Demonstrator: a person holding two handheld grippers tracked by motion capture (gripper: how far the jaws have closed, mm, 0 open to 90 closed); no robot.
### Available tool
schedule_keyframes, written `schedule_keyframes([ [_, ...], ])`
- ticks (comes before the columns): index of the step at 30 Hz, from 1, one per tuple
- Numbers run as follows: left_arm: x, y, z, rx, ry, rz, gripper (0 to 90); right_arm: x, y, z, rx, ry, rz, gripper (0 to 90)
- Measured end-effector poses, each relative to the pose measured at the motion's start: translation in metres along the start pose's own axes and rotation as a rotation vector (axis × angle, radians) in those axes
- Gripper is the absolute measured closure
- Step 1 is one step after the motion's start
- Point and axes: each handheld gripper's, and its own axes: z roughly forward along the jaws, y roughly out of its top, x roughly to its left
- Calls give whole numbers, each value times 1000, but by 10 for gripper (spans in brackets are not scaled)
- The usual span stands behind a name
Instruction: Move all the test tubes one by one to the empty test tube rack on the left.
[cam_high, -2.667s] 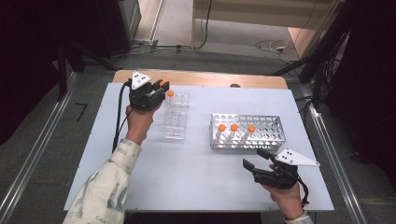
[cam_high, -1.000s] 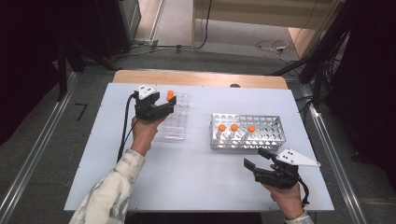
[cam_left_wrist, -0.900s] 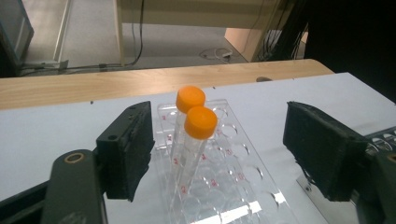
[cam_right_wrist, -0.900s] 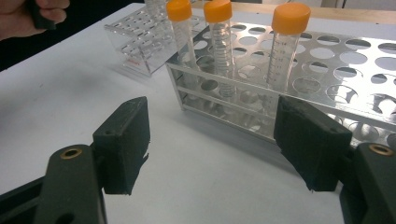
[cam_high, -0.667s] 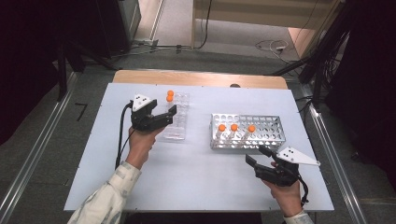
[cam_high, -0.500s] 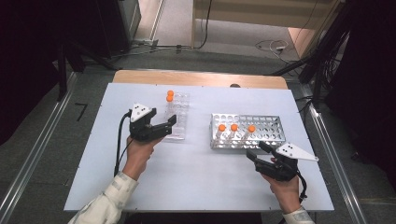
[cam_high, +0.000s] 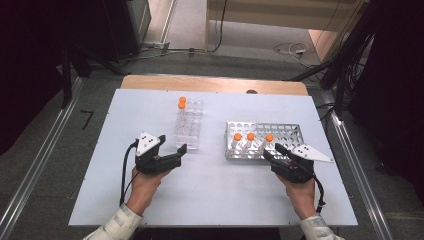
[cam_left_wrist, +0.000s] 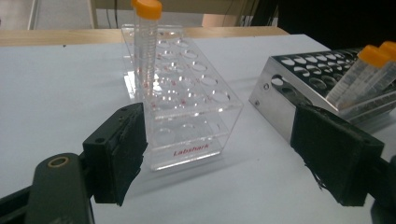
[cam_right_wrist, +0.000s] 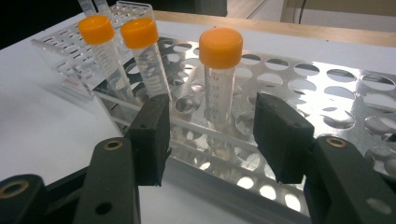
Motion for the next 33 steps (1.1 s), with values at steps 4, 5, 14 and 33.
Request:
schedule_keyframes([
  [4,-4,-7,-5,8,-4,8,181,0,2,7,-4,-11,-12,508],
  [5,-5,-8,-6,10,-7,15,181,0,3,9,-4,-13,-17,525],
  [14,-10,-18,-14,22,-19,31,181,-2,5,18,-9,-10,-8,610],
  [33,-14,-23,-13,31,-50,44,186,4,17,7,-109,-42,-30,717],
])
